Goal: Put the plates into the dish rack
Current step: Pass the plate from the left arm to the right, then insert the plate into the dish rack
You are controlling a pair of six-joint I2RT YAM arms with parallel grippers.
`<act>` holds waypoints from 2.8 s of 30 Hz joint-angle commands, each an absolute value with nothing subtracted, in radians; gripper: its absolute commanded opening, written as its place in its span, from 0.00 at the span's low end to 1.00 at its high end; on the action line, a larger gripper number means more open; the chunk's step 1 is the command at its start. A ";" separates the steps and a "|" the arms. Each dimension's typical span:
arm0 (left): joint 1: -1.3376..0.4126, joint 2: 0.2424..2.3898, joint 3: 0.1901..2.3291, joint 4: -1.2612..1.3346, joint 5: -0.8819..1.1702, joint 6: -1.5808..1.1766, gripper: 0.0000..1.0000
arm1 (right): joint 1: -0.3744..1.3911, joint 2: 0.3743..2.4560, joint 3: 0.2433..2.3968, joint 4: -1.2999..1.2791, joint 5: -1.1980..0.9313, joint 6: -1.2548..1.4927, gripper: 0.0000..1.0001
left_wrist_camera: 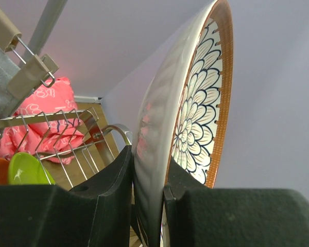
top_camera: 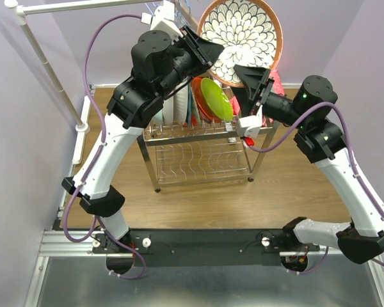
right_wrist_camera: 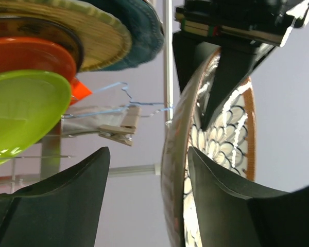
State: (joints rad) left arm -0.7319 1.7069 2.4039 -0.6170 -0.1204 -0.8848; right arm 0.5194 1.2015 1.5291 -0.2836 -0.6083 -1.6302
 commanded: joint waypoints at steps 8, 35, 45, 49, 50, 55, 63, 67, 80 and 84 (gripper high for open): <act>-0.758 1.667 2.430 -0.419 -0.161 -0.931 0.00 | 0.581 1.206 1.468 -0.020 -0.324 -1.675 0.49; -0.759 1.493 2.215 -0.183 -0.175 -0.871 0.66 | 0.611 1.201 1.511 0.245 -0.293 -1.447 0.01; -0.758 1.347 2.195 -0.201 -0.304 -0.655 0.74 | 0.611 1.275 1.790 0.137 -0.216 -1.013 0.01; -0.758 1.279 2.132 -0.213 -0.362 -0.595 0.74 | 0.611 1.319 1.952 0.051 -0.213 -0.766 0.00; -0.758 1.269 2.123 -0.219 -0.370 -0.592 0.74 | 0.611 1.345 1.986 0.004 -0.215 -0.656 0.01; -0.758 1.210 2.066 -0.238 -0.411 -0.565 0.74 | 0.611 1.379 2.118 -0.097 -0.193 -0.378 0.01; -0.758 1.143 1.987 -0.264 -0.465 -0.509 0.74 | 0.609 1.408 2.178 -0.209 -0.155 0.052 0.01; -0.758 1.109 1.950 -0.279 -0.494 -0.499 0.75 | 0.607 1.404 2.155 -0.244 -0.120 0.193 0.01; -0.758 1.014 1.830 -0.270 -0.537 -0.514 0.75 | 0.512 1.358 2.010 -0.264 -0.077 0.511 0.01; -0.759 1.008 1.825 -0.278 -0.541 -0.522 0.75 | 0.491 1.336 1.959 -0.267 -0.087 0.534 0.01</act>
